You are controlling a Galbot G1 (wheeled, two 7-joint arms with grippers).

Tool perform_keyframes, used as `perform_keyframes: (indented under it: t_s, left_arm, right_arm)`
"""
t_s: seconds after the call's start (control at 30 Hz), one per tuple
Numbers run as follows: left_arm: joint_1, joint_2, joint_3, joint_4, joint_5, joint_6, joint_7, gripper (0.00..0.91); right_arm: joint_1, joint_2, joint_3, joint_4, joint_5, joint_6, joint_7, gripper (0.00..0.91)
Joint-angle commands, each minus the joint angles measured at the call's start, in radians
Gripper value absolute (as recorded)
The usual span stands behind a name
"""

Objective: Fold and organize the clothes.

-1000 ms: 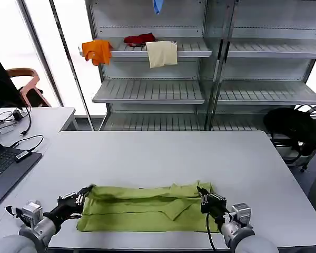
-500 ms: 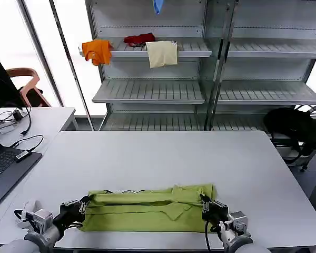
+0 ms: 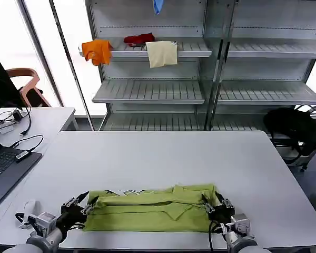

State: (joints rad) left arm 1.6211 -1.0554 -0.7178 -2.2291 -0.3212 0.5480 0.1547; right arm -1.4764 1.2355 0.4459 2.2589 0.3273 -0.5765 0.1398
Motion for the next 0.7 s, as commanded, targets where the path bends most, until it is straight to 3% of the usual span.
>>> perform_keyframes:
  t_s: [0.03,0.23,0.57,0.67,0.7]
  left_arm:
    - [0.032,-0.095,0.015,-0.042,-0.023,-0.098,-0.096,0.907]
    - [0.062,-0.206,0.037,0.018,-0.048,-0.194,-0.199,0.907]
    - [0.083,-0.286,0.058,0.085,-0.068,-0.248,-0.243,0.907]
    - [0.084,-0.288,0.061,0.1,-0.062,-0.249,-0.244,0.816]
    - [0.083,-0.289,0.065,0.102,-0.058,-0.25,-0.241,0.554]
  right_arm:
    - [0.059,0.028,0.091,0.107,0.199,0.01,-0.008,0.907]
    - [0.209,0.03,0.126,0.105,0.288,0.059,-0.03,0.907]
    - [0.247,0.053,0.078,0.068,0.25,0.041,-0.029,0.907]
    - [0.243,0.055,0.069,0.077,0.241,0.038,-0.029,0.907]
    - [0.244,0.054,0.069,0.079,0.239,0.036,-0.03,0.907]
